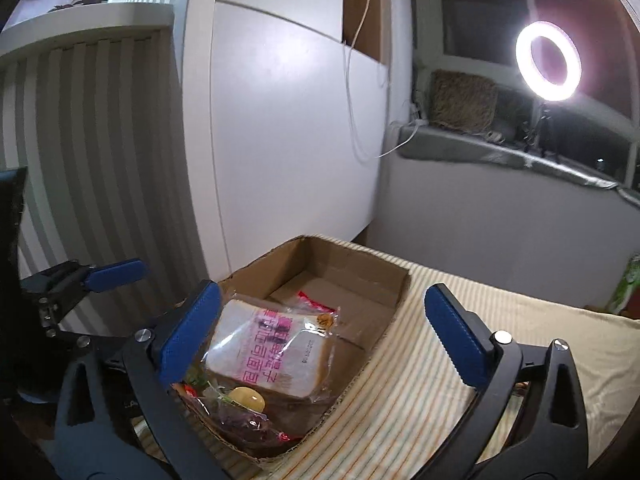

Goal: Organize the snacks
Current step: 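Carry both candies over the box and open both tools to drop them, then move both tools back toward the Snickers bars and black candy packet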

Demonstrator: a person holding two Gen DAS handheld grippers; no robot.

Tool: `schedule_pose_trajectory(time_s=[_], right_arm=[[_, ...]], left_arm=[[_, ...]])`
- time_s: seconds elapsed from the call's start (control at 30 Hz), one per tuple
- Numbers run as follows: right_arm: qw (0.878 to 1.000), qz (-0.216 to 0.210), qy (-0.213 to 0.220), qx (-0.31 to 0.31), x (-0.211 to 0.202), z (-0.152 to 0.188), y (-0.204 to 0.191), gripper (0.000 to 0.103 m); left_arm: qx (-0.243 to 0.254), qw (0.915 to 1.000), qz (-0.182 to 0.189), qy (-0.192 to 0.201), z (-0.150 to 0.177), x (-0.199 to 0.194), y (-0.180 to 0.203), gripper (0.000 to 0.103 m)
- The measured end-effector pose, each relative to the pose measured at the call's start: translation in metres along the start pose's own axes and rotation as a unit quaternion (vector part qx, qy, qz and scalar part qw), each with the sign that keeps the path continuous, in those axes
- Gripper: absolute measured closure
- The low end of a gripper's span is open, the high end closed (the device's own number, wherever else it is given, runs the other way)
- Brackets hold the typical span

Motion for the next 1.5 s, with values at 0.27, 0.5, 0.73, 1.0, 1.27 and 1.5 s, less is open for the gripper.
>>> schedule_pose_trajectory(time_s=[0.27, 0.5, 0.73, 1.0, 1.27, 1.5], right_arm=[[1.000, 0.018, 0.007, 0.013, -0.024, 0.000, 0.009, 0.000], [0.998, 0.043, 0.020, 0.049, -0.061, 0.018, 0.056, 0.000], [0.988, 0.104, 0.029, 0.107, -0.118, 0.054, 0.132, 0.000], [0.973, 0.169, 0.028, 0.152, -0.177, 0.092, 0.191, 0.000], [0.973, 0.175, 0.021, 0.150, -0.194, 0.100, 0.190, 0.000], [0.980, 0.155, -0.043, 0.118, -0.164, 0.106, 0.199, 0.000]], left_arm=[[0.011, 0.9996, -0.024, 0.011, -0.002, -0.013, -0.001, 0.023], [0.032, 0.9988, -0.033, 0.017, -0.005, -0.019, 0.025, 0.019], [0.074, 0.9970, -0.006, 0.023, -0.007, -0.023, 0.094, 0.015], [0.125, 0.9902, 0.060, 0.016, -0.001, -0.032, 0.176, 0.003], [0.147, 0.9867, 0.069, 0.014, 0.008, -0.037, 0.199, 0.001], [0.119, 0.9870, 0.108, -0.008, 0.012, -0.034, 0.198, 0.001]])
Point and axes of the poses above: each gripper's, at about its wrist camera, not at the fingertips, and x roughly the way its jaws point, y to its right, z to its underside, the point moved 4 cm from there along x, roughly the way its jaws point, and after that the axes turned 6 degrees about -z, right-handed, at the moved point
